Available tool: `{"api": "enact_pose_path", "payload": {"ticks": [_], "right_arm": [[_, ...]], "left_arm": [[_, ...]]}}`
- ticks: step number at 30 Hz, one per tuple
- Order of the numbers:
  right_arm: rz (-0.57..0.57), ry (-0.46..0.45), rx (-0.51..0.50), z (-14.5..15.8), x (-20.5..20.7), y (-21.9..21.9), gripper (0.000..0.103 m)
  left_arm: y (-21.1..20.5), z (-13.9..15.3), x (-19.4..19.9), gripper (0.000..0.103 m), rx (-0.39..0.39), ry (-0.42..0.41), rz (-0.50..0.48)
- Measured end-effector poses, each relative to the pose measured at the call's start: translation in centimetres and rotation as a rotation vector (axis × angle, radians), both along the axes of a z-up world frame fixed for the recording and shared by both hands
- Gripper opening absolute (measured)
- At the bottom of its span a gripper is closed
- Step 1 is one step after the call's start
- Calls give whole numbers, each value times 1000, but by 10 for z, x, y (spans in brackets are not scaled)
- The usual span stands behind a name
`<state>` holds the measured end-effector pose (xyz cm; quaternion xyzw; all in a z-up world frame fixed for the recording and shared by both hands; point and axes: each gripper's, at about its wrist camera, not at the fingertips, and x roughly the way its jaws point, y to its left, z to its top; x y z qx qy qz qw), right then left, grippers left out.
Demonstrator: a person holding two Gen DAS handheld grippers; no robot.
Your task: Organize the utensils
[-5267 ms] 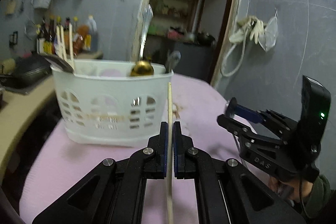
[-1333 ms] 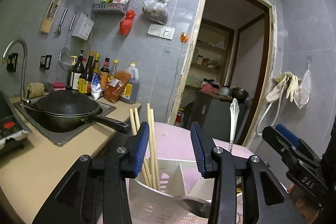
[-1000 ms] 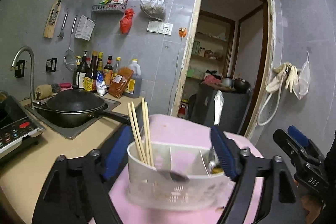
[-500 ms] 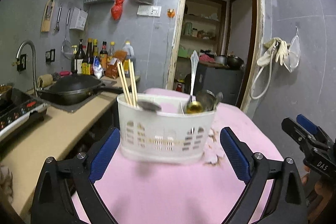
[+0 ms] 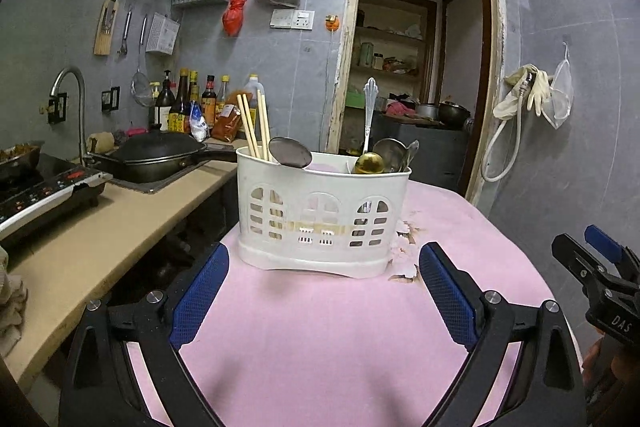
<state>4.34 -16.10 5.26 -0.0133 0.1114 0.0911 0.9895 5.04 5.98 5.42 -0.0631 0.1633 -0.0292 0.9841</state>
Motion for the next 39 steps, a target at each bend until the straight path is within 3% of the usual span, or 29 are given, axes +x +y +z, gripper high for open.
{"api": "enact_pose_path", "payload": {"ticks": [39], "right_arm": [[-12,14,16,-1,0,-6,103]], "left_arm": [[-1,-2,-4,93,3,3,2]]}}
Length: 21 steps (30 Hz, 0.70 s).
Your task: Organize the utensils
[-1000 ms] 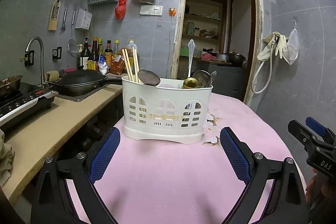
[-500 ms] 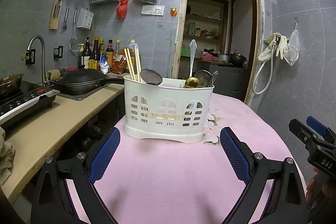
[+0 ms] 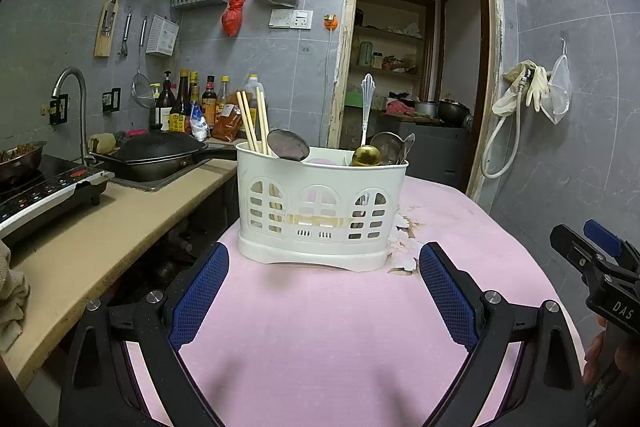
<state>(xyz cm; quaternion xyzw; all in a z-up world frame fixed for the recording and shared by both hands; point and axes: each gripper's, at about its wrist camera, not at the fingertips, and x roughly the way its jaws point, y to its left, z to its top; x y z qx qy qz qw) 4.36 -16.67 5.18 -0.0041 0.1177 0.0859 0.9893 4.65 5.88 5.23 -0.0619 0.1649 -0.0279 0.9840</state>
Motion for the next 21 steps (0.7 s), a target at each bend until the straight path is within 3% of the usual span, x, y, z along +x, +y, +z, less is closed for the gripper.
{"api": "enact_pose_path", "payload": {"ticks": [21], "right_arm": [[2,4,0,0,-1,0,103]], "left_arm": [[2,-1,1,93,-2,8,6]]}}
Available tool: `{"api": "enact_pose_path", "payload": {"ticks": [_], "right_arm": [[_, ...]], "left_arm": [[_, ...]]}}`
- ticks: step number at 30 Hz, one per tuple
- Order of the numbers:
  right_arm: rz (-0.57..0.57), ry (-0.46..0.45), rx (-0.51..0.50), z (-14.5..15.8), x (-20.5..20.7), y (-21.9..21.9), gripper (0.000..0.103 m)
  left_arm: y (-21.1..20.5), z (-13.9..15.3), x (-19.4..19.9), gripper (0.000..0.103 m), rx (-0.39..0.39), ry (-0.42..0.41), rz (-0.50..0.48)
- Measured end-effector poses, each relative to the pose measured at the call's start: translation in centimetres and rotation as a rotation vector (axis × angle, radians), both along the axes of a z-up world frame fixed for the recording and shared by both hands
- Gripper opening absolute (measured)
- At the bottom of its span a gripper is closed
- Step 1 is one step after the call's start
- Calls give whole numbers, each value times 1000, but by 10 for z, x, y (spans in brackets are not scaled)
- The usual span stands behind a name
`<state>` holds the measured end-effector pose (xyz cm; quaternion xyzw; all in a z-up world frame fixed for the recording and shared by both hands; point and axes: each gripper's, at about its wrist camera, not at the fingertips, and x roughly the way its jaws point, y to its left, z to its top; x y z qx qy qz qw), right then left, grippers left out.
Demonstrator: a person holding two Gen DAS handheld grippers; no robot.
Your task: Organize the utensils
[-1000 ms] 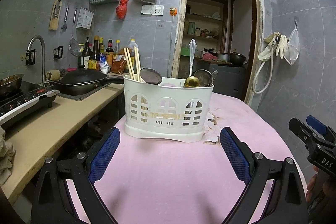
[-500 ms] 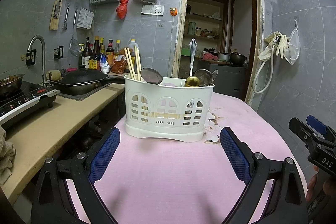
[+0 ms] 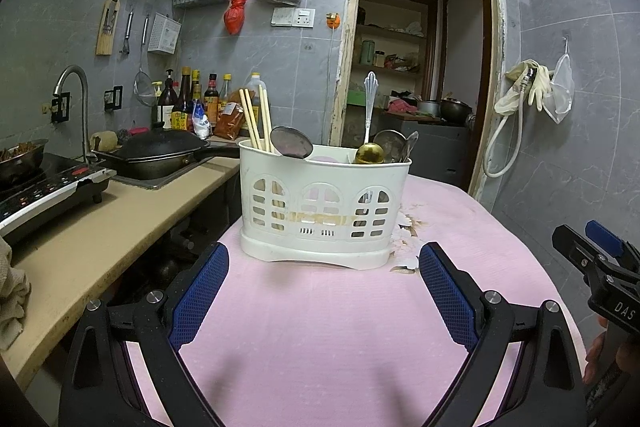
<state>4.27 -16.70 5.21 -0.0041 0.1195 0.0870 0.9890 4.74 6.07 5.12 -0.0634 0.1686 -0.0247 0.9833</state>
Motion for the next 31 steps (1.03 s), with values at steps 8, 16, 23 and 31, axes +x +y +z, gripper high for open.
{"api": "enact_pose_path", "payload": {"ticks": [8,16,23,31], "right_arm": [[0,0,0,0,0,0,103],[1,0,0,0,0,0,103],[2,1,-1,-1,-1,2,103],[3,2,-2,-1,-2,3,103]], "left_arm": [[2,-2,2,93,-2,4,-10],[1,-9,7,93,-6,34,4],[-2,-10,5,93,30,11,19],[-3,-10,7,93,42,13,24]]}}
